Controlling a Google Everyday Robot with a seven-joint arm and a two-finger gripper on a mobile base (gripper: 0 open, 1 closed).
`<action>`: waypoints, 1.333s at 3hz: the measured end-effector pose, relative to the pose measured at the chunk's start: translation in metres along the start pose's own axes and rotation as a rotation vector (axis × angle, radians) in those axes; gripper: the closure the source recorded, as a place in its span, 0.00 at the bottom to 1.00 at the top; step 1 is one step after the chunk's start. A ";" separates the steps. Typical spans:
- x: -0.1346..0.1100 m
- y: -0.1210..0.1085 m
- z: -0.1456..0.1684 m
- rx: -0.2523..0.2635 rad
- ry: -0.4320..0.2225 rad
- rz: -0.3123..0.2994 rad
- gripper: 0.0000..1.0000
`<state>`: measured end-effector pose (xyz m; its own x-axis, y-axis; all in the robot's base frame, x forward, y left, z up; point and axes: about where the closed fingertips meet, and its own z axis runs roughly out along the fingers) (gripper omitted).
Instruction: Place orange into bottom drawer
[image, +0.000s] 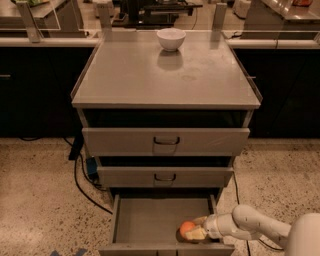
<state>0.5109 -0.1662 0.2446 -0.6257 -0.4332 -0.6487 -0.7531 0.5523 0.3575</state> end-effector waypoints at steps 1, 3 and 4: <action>0.021 -0.003 0.016 -0.063 -0.012 0.044 1.00; 0.001 -0.015 0.025 -0.033 -0.052 0.027 1.00; -0.008 -0.031 0.028 0.023 -0.103 0.052 1.00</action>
Offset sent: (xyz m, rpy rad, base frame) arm -0.0091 -0.0010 -0.0259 0.0560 0.0557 0.0049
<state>0.5451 -0.1604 0.2201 -0.6385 -0.3288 -0.6958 -0.7148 0.5884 0.3779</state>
